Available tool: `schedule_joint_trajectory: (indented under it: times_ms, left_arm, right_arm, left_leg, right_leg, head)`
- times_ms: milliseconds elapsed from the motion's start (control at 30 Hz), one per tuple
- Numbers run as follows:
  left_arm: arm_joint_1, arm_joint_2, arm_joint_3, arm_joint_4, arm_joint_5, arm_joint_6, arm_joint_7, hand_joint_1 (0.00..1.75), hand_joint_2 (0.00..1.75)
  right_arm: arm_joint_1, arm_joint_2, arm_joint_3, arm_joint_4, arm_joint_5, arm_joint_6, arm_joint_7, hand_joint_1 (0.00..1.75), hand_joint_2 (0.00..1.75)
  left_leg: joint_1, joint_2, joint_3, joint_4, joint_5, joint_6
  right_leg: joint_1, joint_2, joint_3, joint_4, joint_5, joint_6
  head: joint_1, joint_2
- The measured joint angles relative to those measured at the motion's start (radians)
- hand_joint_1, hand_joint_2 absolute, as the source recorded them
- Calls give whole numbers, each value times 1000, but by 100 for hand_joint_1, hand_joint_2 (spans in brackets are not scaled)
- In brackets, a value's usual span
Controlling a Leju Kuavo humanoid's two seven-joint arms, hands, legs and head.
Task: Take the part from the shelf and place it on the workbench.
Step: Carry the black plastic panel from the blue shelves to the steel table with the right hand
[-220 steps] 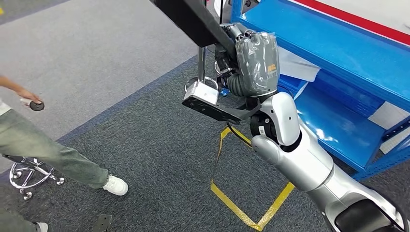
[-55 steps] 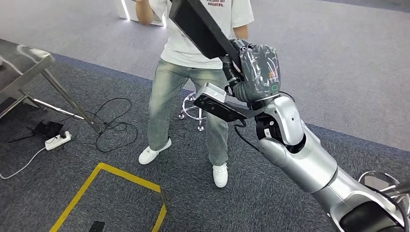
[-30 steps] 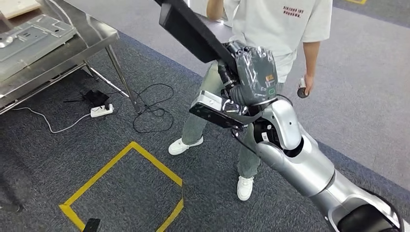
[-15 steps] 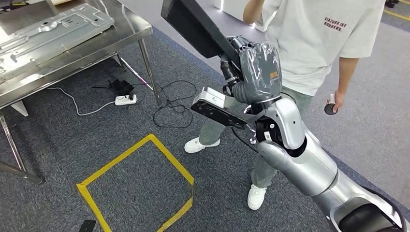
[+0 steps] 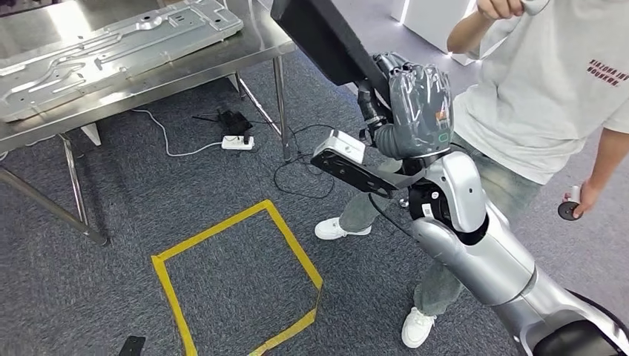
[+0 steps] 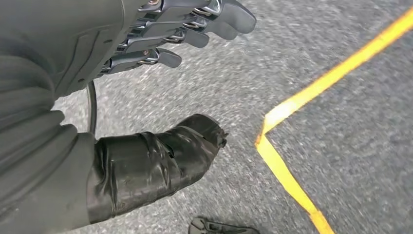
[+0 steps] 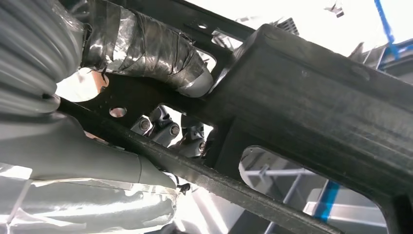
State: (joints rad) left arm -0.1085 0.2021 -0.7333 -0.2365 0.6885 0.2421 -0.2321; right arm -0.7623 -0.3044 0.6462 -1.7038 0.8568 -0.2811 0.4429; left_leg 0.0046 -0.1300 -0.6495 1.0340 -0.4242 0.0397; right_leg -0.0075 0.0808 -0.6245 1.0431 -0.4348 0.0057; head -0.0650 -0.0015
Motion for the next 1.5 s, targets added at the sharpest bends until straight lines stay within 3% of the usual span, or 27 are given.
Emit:
schedule_joint_trajectory:
  times_ms: [67, 100, 133, 200, 267, 300, 333, 433, 500, 567, 633, 733, 767, 800, 833, 867, 933, 1000, 1067, 1100, 1167, 1233, 1300, 1333, 1367, 1433, 1500]
  left_arm:
    - [4, -1, 0, 0, 3, 1, 4, 0, 175]
    - [5, -3, 0, 0, 3, 1, 6, 0, 175]
    - [5, -4, 0, 0, 3, 0, 8, 0, 175]
    - [1, -6, 0, 0, 5, 0, 9, 0, 175]
    - [0, -7, 0, 0, 6, 0, 9, 0, 175]
    - [1, -7, 0, 0, 6, 0, 9, 0, 175]
    - [2, -8, 0, 0, 7, 0, 9, 0, 175]
    - [2, -8, 0, 0, 8, 0, 9, 0, 175]
    - [0, -9, 0, 0, 8, 1, 9, 0, 175]
    - [2, -8, 0, 0, 7, 1, 9, 0, 175]
    - [3, -7, 0, 0, 6, 1, 9, 0, 175]
    - [-1, -5, 0, 0, 6, 1, 9, 0, 175]
    - [-2, -5, 0, 0, 6, 1, 10, 0, 175]
    - [-2, -5, 0, 0, 6, 1, 11, 0, 175]
    - [-2, -6, 0, 0, 5, 0, 11, 0, 175]
    - [-1, -6, 0, 0, 5, 0, 13, 0, 175]
    - [-1, -8, 0, 0, 5, 0, 14, 0, 175]
    - [-1, -9, 0, 0, 5, 0, 14, 0, 175]
    - [3, -8, 0, 0, 4, 0, 15, 0, 175]
    - [5, -9, 0, 0, 3, 0, 15, 0, 175]
    - [5, -10, 0, 0, -1, 1, 16, 0, 175]
    - [2, -12, 0, 0, -5, 4, 17, 0, 175]
    - [3, -15, 0, 0, -6, 7, 19, 0, 175]
    - [4, -16, 0, 0, -6, 8, 19, 0, 175]
    - [5, -17, 0, 0, -6, 9, 20, 0, 175]
    - [4, -18, 0, 0, -6, 10, 21, 0, 175]
    - [2, -19, 0, 0, -6, 11, 21, 0, 175]
  right_arm:
    - [-1, 0, 0, -3, 5, 3, -3, 175, 175]
    - [-1, 1, 0, -3, 7, 5, -4, 175, 175]
    - [-2, 2, 0, -4, 9, 8, -5, 175, 175]
    - [-5, 3, 0, -7, 14, 13, -6, 175, 175]
    - [-5, 3, 0, -10, 19, 19, -7, 175, 175]
    - [-5, 3, 1, -10, 21, 23, -9, 175, 175]
    - [-5, 3, 1, -10, 22, 26, -11, 175, 175]
    - [-6, 4, 1, -11, 28, 28, -15, 175, 175]
    - [-7, 4, 1, -13, 32, 28, -15, 175, 175]
    - [-7, 4, 1, -15, 35, 28, -17, 175, 175]
    - [-7, 4, 1, -18, 36, 28, -18, 175, 175]
    - [-6, 4, 0, -19, 34, 28, -17, 175, 175]
    - [-4, 4, 0, -20, 31, 28, -18, 175, 175]
    - [-2, 4, 0, -20, 24, 28, -18, 175, 175]
    - [0, 4, 0, -20, 15, 28, -20, 175, 175]
    - [0, 4, 0, -20, 6, 28, -21, 175, 175]
    - [-1, 4, 0, -21, -6, 28, -23, 175, 175]
    - [-3, 4, -2, -21, -12, 28, -24, 175, 175]
    - [-4, 4, -3, -21, -14, 28, -25, 175, 175]
    - [-5, 4, -3, -21, -14, 29, -25, 175, 175]
    - [-7, 3, -4, -21, -15, 32, -25, 175, 175]
    - [-8, 1, -5, -23, -18, 41, -23, 175, 175]
    - [-7, -3, -6, -26, -22, 52, -19, 175, 175]
    - [-7, -5, -6, -26, -23, 56, -18, 175, 175]
    - [-6, -7, -6, -27, -25, 59, -16, 175, 175]
    - [-7, -11, -7, -31, -29, 62, -15, 175, 175]
    - [-9, -15, -10, -34, -32, 65, -14, 175, 175]
  left_leg:
    - [4, -17, -3, -4, 1, -12]
    - [2, -4, -6, 3, -5, -18]
    - [0, 22, -18, 29, -20, -23]
    - [0, 89, -71, 134, -69, -33]
    - [7, 115, -129, 235, -99, -42]
    - [11, 119, -137, 242, -90, -47]
    - [15, 124, -126, 214, -66, -50]
    - [15, 172, -36, 36, 10, -51]
    - [8, 182, -18, -2, 10, -38]
    - [7, 160, -16, -3, 9, -24]
    - [10, 141, -10, -6, 8, -11]
    - [8, 112, -5, -8, 6, 3]
    - [6, 99, -4, -8, 5, 5]
    - [5, 85, -3, -8, 4, 6]
    - [4, 70, -1, -8, 4, 6]
    - [4, 56, 1, -8, 4, 6]
    - [4, 29, 3, -6, 3, 3]
    - [6, 6, -2, -6, 4, -6]
    - [9, -16, -6, -11, 7, -19]
    - [8, -12, -7, -9, 5, -25]
    - [3, 38, -31, 40, -26, -35]
    - [5, 100, -91, 161, -83, -42]
    - [9, 120, -138, 247, -104, -48]
    - [11, 124, -136, 240, -89, -50]
    - [13, 132, -113, 194, -59, -51]
    - [11, 166, -44, 62, -8, -50]
    - [4, 185, -9, -2, 4, -38]
  right_leg:
    - [-1, -24, 9, -14, 3, -5]
    - [-3, -38, 17, -22, 4, -9]
    - [-5, -52, 26, -32, 6, -13]
    - [-3, -80, 38, -41, 5, -20]
    - [0, -107, 42, -40, -1, -23]
    - [0, -120, 43, -40, -4, -22]
    - [-1, -132, 45, -38, -8, -19]
    - [2, -165, 53, -29, -25, -4]
    - [8, -181, 57, -25, -34, 8]
    - [6, -193, 62, -25, -42, 19]
    - [1, -166, 53, 8, -67, 29]
    - [-1, -96, -45, 198, -151, 29]
    - [-1, -90, -80, 255, -165, 28]
    - [-1, -87, -100, 280, -160, 25]
    - [0, -84, -100, 264, -135, 21]
    - [0, -77, -82, 212, -96, 16]
    - [-1, -32, -24, 70, -26, 4]
    - [-1, -1, 11, -6, -6, -1]
    - [-1, -19, 19, -18, -7, -2]
    - [-4, -30, 24, -24, -4, -6]
    - [-9, -56, 36, -38, 0, -13]
    - [-6, -81, 40, -41, -2, -17]
    - [-4, -106, 42, -39, -7, -18]
    - [-4, -118, 43, -38, -10, -17]
    - [-4, -130, 45, -36, -14, -15]
    - [-1, -151, 50, -29, -25, -6]
    - [4, -166, 55, -24, -34, 4]
  head:
    - [1, 0]
    - [-2, 0]
    - [-5, 0]
    - [-11, 0]
    - [-12, 0]
    - [-12, 0]
    - [-12, 0]
    - [-12, 0]
    - [-10, 0]
    - [-8, 0]
    - [-4, 0]
    - [3, 0]
    - [4, 0]
    - [4, 0]
    - [4, 0]
    - [4, 0]
    - [4, 0]
    - [4, 0]
    - [5, 0]
    - [5, 0]
    - [-1, 0]
    - [-7, 0]
    - [-7, 0]
    - [-7, 0]
    - [-7, 0]
    - [-7, 0]
    - [-5, 0]
